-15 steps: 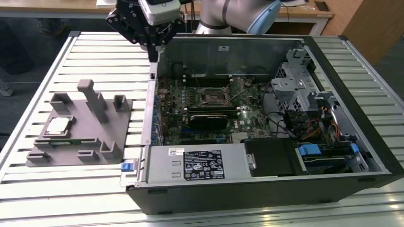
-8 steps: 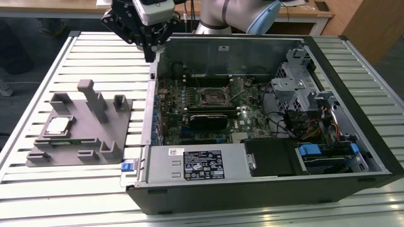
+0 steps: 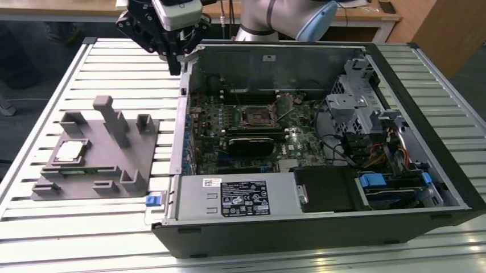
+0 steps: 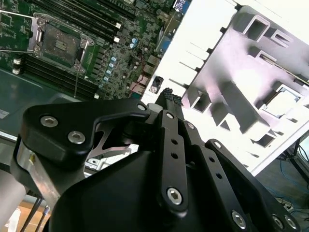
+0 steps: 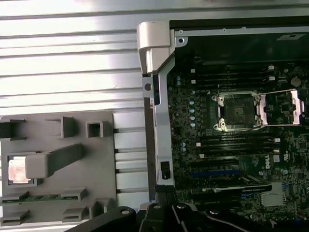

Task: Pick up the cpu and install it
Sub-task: 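Reach for the cpu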

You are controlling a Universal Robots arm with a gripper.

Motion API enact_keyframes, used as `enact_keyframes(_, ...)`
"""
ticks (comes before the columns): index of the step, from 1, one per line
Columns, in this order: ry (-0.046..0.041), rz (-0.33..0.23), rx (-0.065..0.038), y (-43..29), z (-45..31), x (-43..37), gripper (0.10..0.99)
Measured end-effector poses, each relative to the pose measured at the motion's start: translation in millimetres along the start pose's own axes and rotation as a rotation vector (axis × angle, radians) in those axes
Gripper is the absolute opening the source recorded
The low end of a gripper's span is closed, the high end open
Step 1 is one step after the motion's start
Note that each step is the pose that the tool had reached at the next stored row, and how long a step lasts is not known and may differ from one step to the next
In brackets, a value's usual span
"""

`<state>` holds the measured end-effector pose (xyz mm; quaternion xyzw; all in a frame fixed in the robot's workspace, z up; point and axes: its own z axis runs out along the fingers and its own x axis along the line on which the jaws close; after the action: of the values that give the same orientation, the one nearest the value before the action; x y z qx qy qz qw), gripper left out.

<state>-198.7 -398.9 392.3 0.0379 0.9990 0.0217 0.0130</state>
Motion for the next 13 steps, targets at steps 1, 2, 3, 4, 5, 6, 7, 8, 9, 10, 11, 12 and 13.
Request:
enact_keyframes(1, 0.0000, 0.000, 0.000, -0.1, 0.0, 1.0, 0.106)
enact_keyframes(2, 0.0000, 0.000, 0.000, -0.2, 0.0, 1.9, 0.106)
enact_keyframes(3, 0.0001, 0.000, 0.000, -0.2, -0.1, 2.9, 0.106)
enact_keyframes(4, 0.0000, 0.000, 0.000, -0.3, -0.1, 3.8, 0.106)
enact_keyframes(5, 0.0000, 0.000, 0.000, -0.3, -0.1, 4.7, 0.106)
enact_keyframes(6, 0.0000, 0.000, 0.000, -0.4, -0.1, 5.6, 0.106)
enact_keyframes(7, 0.0000, 0.000, 0.000, -0.5, -0.1, 6.5, 0.106)
enact_keyframes(8, 0.0000, 0.000, 0.000, -0.6, -0.1, 7.5, 0.106)
enact_keyframes(9, 0.0000, 0.000, 0.000, -0.6, -0.1, 8.5, 0.106)
enact_keyframes(10, 0.0000, 0.000, 0.000, -0.7, -0.1, 9.4, 0.106)
enact_keyframes(11, 0.0000, 0.000, 0.000, -0.8, -0.1, 10.3, 0.106)
enact_keyframes(12, 0.0000, 0.000, 0.000, -0.8, -0.2, 11.2, 0.106)
enact_keyframes(13, 0.0000, 0.000, 0.000, -0.9, -0.2, 12.1, 0.106)
